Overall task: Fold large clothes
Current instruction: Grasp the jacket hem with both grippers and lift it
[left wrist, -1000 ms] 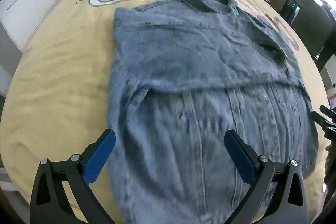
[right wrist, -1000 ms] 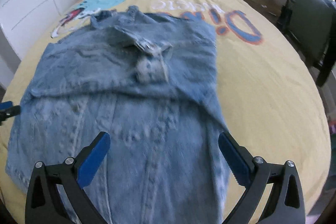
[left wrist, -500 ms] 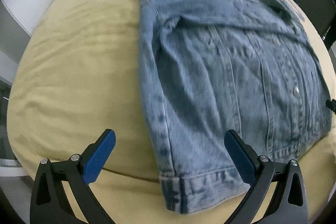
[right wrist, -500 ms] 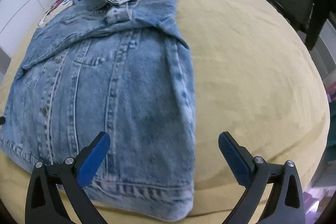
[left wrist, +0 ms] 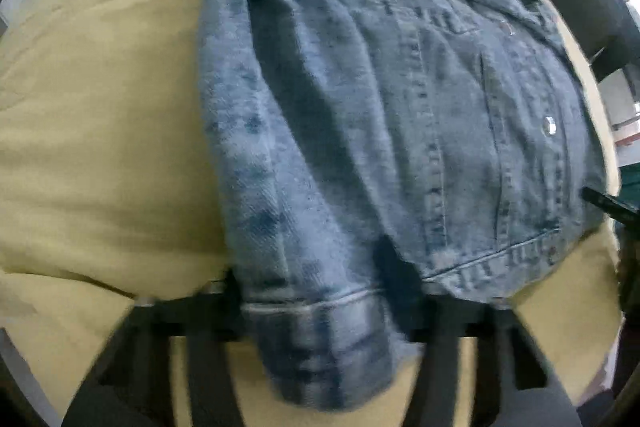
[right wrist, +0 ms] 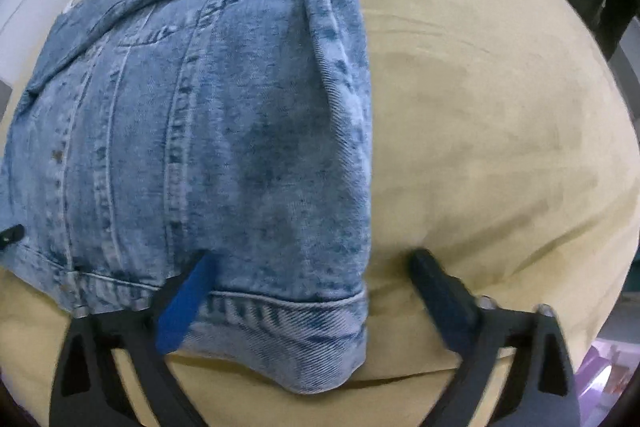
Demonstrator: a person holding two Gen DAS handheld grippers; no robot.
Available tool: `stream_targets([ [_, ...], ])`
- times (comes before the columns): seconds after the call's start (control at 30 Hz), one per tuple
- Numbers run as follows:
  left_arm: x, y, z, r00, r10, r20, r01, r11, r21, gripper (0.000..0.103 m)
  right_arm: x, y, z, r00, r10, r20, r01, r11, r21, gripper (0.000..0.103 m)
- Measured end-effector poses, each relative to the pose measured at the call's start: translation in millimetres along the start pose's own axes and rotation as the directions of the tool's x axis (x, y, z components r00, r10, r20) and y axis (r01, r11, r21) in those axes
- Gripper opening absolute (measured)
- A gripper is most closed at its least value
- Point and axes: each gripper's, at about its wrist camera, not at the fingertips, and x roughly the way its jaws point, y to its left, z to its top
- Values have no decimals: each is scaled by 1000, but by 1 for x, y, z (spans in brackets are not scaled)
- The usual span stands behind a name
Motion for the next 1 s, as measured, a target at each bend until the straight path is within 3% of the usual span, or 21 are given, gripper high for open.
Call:
stream_targets([
  [0.03, 0, 0, 0, 1000, -17, -5, 17, 1000, 2, 29, -1, 1, 0, 999, 31, -10, -31, 999, 6, 65],
  [0.1, -1, -1, 0, 999, -37, -8, 37, 999, 8, 23, -2, 5, 1, 1000, 17, -25, -17, 1000, 6, 54],
  [0.17, -7, -6, 1, 999, -32, -3, 32, 999, 21, 19, -7, 8, 2, 999, 23, -31, -23, 1000, -4, 27],
  [0.27, -21, -23, 6, 999, -28, 28, 26, 998, 52, 16, -22, 7, 4, 996, 85, -16, -85, 996, 25, 17],
  [0.5, -74, -30, 32, 977, -138, 162, 138, 990, 10, 15, -76, 6, 26, 966, 235, 104, -240, 970, 43, 13],
  [0.63, -103, -31, 61, 963, -142, 230, 152, 988, -29, 15, -108, 12, 50, 928, 312, 202, -329, 943, 55, 13],
  [0.9, -157, -2, 136, 927, -130, 351, 187, 973, -133, 15, -166, 11, 126, 869, 307, 389, -358, 931, 64, 13],
  [1.0, -160, 5, 170, 924, -116, 363, 182, 971, -153, 15, -180, 5, 156, 838, 300, 457, -387, 916, 109, 13],
])
